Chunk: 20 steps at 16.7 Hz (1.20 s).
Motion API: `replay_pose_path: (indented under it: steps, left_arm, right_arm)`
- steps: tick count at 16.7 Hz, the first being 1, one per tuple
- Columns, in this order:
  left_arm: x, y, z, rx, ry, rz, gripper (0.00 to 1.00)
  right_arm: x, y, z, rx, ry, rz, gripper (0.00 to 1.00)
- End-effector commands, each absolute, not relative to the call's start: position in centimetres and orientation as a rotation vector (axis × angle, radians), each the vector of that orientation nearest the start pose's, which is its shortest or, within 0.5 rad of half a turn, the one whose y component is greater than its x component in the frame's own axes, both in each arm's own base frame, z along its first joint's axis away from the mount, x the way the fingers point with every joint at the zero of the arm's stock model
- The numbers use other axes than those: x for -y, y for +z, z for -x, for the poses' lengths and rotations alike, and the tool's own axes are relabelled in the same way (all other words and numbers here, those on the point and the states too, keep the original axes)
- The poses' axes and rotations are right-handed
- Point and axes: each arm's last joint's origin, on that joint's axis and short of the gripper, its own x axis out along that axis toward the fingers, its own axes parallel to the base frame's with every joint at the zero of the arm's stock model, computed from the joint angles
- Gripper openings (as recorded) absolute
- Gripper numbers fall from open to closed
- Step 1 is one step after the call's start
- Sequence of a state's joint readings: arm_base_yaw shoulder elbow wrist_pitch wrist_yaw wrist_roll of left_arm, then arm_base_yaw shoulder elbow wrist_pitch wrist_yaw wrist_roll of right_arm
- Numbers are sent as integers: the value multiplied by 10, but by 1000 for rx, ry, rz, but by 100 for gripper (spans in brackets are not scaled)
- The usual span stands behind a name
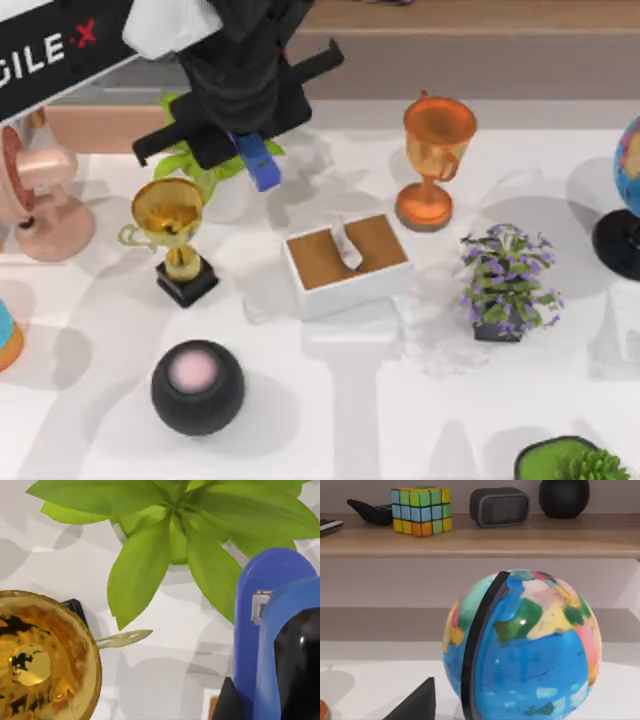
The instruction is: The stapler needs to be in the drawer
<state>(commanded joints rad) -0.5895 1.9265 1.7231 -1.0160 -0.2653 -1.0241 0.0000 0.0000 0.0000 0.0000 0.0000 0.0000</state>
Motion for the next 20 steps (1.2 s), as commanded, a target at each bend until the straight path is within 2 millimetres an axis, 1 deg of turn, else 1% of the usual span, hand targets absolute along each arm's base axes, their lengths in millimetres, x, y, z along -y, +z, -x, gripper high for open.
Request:
replay_pose_path:
  steps: [3, 5, 7, 9, 12, 15, 17, 18, 20]
  left_arm:
    - [143, 285, -380, -1046, 320, 296, 0]
    - [93, 292, -400, -1032, 340, 209, 0]
    - [42, 293, -417, -1038, 359, 124, 0]
    - [-7, 289, -429, -1064, 366, 49, 0]
    - [-72, 269, -444, -1126, 332, -34, 0]
    - [-123, 237, -453, -1194, 247, -73, 0]
    - [-149, 213, -456, -1237, 174, -74, 0]
    - [-157, 200, -457, -1259, 134, -68, 0]
    - [-168, 177, -455, -1306, 58, -47, 0]
  right_arm:
    - [1, 160, -106, 0, 0, 0, 100]
    - [1, 160, -106, 0, 0, 0, 100]
    - [1, 160, -106, 0, 0, 0, 100]
    - [1, 160, -106, 0, 0, 0, 100]
    - [1, 160, -106, 0, 0, 0, 100]
    - [1, 160, -106, 0, 0, 0, 100]
    - [1, 160, -106, 0, 0, 0, 100]
    - [1, 160, -106, 0, 0, 0, 100]
    - [1, 160, -106, 0, 0, 0, 100]
